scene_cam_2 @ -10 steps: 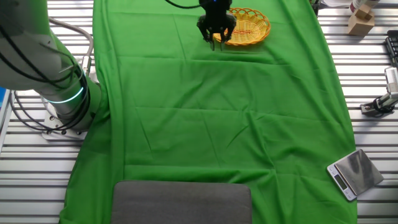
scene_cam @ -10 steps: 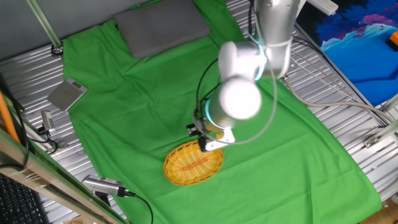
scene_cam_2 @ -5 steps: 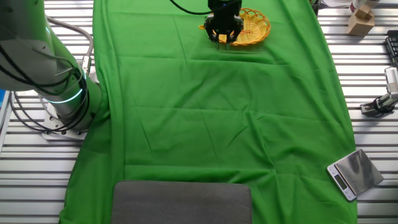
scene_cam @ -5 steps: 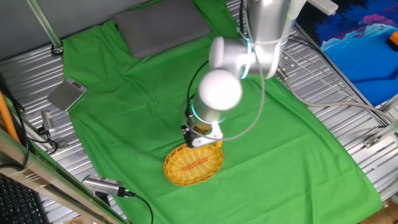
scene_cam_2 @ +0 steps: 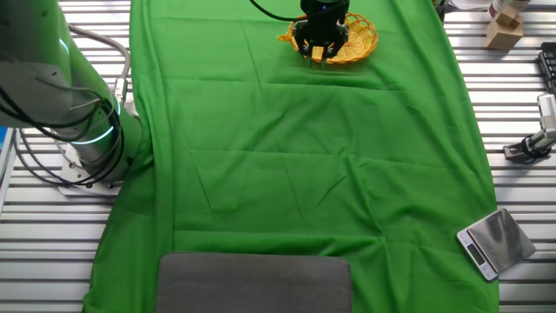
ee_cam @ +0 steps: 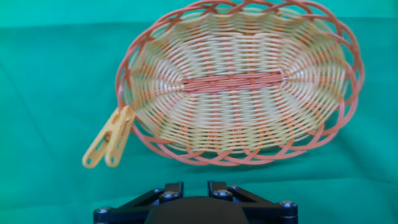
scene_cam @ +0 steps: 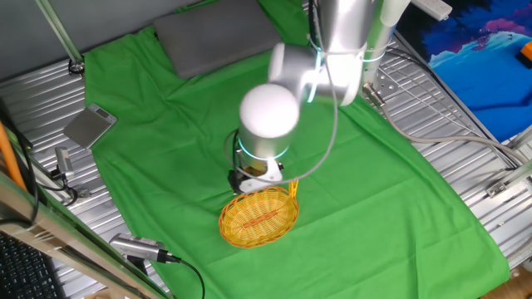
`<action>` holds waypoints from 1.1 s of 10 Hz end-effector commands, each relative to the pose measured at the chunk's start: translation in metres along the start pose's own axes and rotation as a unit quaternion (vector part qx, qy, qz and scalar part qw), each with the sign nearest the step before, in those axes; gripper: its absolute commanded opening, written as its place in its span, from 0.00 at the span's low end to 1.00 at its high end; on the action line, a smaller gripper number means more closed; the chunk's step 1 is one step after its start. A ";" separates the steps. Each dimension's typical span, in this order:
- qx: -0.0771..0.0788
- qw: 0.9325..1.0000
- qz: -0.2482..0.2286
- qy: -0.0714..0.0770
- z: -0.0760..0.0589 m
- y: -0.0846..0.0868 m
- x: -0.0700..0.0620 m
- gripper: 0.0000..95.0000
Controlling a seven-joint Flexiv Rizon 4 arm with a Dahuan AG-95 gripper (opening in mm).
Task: Use a clamp
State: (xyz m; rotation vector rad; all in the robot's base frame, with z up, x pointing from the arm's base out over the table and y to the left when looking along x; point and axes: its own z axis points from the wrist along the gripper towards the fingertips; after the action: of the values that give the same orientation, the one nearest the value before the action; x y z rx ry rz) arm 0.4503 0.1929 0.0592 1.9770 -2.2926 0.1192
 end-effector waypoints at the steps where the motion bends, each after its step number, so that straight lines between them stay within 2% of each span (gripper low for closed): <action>1: -0.018 1.000 0.005 -0.010 -0.005 -0.005 -0.001 0.20; 2: -0.028 0.999 0.016 -0.022 -0.006 -0.007 -0.002 0.20; 3: -0.033 0.999 0.024 -0.027 -0.007 -0.008 -0.002 0.20; 4: -0.047 0.997 0.046 -0.044 -0.008 -0.009 -0.003 0.20; 7: -0.072 0.993 0.076 -0.063 -0.011 -0.015 -0.005 0.20; 9: -0.089 0.988 0.097 -0.080 -0.012 -0.017 -0.007 0.20; 11: -0.116 0.980 0.124 -0.101 -0.014 -0.020 -0.008 0.20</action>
State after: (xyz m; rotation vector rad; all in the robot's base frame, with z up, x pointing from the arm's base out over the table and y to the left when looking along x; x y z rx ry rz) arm 0.4700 0.1985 0.0716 1.6939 -2.5149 -0.2726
